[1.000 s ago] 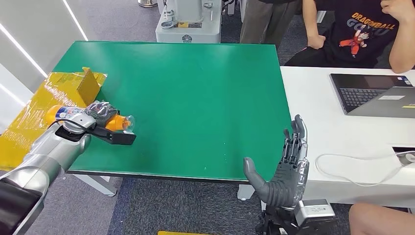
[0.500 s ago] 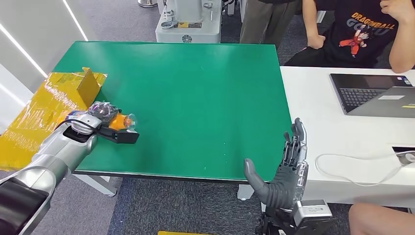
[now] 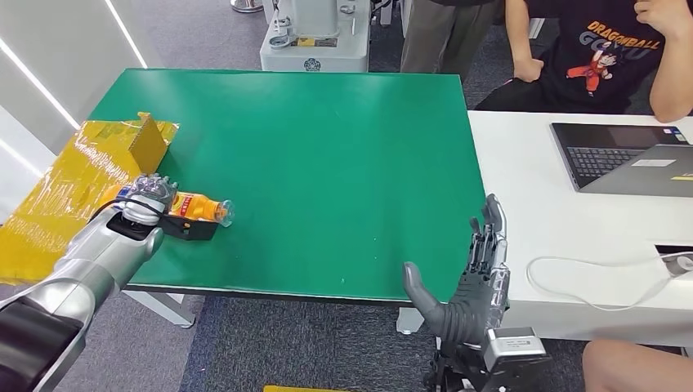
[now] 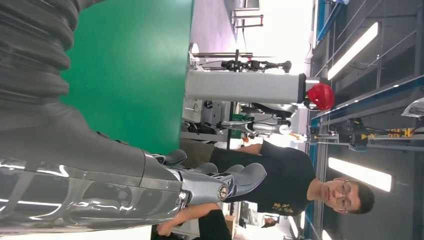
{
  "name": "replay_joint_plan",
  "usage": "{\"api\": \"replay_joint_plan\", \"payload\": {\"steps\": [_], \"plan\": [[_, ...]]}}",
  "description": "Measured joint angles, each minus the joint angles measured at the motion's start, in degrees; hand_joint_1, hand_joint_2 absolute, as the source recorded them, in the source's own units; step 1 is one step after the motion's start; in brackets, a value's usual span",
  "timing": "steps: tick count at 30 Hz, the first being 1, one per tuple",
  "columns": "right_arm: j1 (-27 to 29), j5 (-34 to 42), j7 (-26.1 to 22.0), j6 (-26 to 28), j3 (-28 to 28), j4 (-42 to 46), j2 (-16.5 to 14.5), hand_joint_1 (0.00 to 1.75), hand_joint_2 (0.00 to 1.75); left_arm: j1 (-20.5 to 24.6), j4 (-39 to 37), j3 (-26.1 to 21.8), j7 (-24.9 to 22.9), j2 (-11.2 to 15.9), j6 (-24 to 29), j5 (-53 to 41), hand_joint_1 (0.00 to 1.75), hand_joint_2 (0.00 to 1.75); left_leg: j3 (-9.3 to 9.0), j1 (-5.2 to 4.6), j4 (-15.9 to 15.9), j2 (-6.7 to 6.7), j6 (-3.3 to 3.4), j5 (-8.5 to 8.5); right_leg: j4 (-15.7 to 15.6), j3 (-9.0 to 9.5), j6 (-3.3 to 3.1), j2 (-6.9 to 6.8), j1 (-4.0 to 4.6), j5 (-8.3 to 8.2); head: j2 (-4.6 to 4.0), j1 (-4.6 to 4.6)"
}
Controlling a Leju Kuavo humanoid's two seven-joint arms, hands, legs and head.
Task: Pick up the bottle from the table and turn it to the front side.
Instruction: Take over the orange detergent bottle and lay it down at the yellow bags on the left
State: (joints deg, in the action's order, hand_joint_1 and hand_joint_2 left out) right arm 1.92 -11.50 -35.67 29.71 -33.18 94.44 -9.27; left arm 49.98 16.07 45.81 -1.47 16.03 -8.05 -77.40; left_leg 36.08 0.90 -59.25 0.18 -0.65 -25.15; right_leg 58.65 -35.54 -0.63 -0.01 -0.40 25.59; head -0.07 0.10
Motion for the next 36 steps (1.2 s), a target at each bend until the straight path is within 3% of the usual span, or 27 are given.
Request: {"api": "replay_joint_plan", "payload": {"steps": [7, 20, 26, 33, 36], "plan": [[-0.42, -0.01, 0.00, 0.15, 0.00, -0.76, 0.00, 0.00, 1.75, -1.06, -0.01, -0.80, -2.62, -0.08, 7.28, 0.89, 0.00, 1.75, 0.00, 0.00, 0.00, 0.00, 0.00, 0.00, 0.00, 0.00, 0.00, 0.00, 0.00, 0.00, 0.00, 0.01], [-0.47, -0.01, 0.00, 0.16, 0.00, -0.90, 0.00, 0.00, 1.75, -1.78, 0.00, -1.54, -2.73, -0.21, 8.89, 0.87, 0.00, 1.75, 0.00, 0.00, 0.00, 0.00, 0.00, 0.00, 0.00, 0.00, 0.00, -0.01, 0.00, 0.00, 0.00, 0.01], [-0.47, 0.90, -0.14, 0.11, 0.02, -0.90, 0.00, 0.00, 1.75, -2.00, 1.45, -4.96, 1.27, -0.26, 20.60, 2.14, 0.00, 1.75, -0.01, 0.00, -0.01, -0.01, 0.00, 0.00, -0.01, 0.00, 0.00, -0.02, 0.00, 0.00, 0.00, 0.00], [-0.49, 2.03, -1.87, 0.56, 0.18, -1.15, 0.00, 0.00, 1.75, 4.31, 5.70, -12.17, 12.78, -0.34, 11.45, 6.68, 0.00, 1.75, -0.01, 0.03, -0.02, -0.03, -0.07, 0.05, 0.00, 0.00, -0.04, -0.03, 0.01, -0.05, 0.00, 0.01], [-0.51, 2.59, -2.64, 1.22, 0.29, -1.27, 0.00, 0.00, 1.75, 7.92, 7.76, -15.60, 20.68, -0.51, 2.30, 14.18, 0.00, 1.75, -0.01, 0.04, -0.02, -0.03, -0.09, 0.07, 0.00, 0.00, -0.07, -0.03, 0.02, -0.07, 0.00, 0.01]]}}
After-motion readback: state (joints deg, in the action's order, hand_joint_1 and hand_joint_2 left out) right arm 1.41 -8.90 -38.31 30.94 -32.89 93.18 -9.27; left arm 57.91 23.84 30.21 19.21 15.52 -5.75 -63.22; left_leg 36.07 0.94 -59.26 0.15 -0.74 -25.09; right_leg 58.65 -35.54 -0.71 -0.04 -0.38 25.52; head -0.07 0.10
